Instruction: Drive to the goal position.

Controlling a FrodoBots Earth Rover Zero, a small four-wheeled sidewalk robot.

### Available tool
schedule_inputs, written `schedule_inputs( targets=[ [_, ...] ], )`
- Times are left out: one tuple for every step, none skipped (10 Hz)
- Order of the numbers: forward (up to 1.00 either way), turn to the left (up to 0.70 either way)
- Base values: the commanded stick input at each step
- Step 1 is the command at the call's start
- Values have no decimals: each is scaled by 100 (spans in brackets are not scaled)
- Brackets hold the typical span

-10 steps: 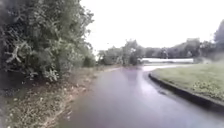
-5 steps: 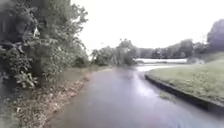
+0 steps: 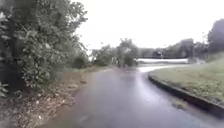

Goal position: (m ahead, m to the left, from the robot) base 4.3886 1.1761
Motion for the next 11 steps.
schedule_inputs(
  targets=[
    [70,14],
    [70,20],
    [70,26],
    [70,32],
    [70,20],
    [70,7],
    [70,0],
    [70,0],
    [70,0],
    [70,0],
    [70,0]
  ],
)
